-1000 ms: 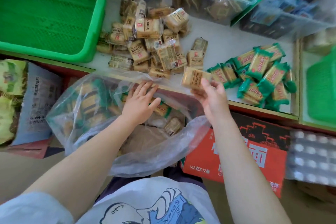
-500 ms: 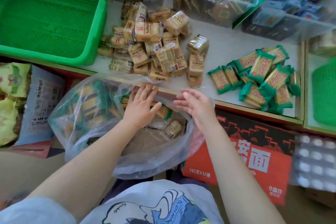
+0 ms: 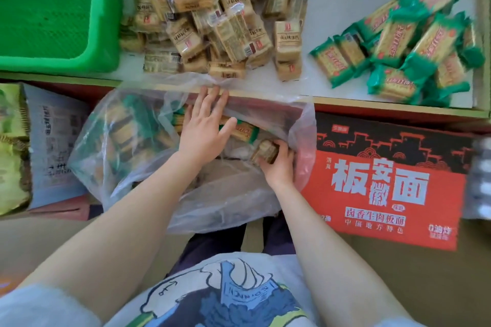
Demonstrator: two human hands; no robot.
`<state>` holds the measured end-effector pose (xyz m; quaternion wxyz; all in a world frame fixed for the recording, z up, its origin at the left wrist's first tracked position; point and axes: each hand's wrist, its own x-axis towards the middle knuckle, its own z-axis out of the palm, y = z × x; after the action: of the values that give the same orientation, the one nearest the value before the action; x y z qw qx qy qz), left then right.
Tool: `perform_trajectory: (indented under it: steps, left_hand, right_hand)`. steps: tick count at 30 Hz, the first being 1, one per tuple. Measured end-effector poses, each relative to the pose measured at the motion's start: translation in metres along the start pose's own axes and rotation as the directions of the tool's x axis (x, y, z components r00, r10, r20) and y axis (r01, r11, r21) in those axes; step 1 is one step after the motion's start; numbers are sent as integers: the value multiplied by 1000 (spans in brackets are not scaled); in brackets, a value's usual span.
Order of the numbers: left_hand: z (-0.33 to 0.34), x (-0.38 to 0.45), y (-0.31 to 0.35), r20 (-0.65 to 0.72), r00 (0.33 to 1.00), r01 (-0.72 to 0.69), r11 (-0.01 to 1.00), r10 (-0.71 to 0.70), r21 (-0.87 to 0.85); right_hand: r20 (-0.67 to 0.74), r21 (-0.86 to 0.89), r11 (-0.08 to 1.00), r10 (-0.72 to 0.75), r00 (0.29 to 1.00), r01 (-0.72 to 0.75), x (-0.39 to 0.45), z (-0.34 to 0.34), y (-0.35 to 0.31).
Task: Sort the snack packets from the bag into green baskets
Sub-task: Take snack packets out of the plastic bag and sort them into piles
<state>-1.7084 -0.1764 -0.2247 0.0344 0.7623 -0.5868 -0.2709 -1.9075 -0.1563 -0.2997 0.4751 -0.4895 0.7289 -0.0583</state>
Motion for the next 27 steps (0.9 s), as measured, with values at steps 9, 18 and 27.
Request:
perform_trajectory:
  steps: [9,18,27]
  left_hand:
    - [4,0,-5,-3,1000,-13,1000,13,9]
    - [-2,0,-3,24,1000,-7,1000,7,2]
    - [-11,2,3,60,998,20,999,-18,-39]
  right_hand:
    - [-23,-67,998,-5,1000,3,9,9,6]
    - [53,205,973,97,994,-106,-4,-24,-13]
    - [127,736,674,-41,991,-66,-31,-135,-116]
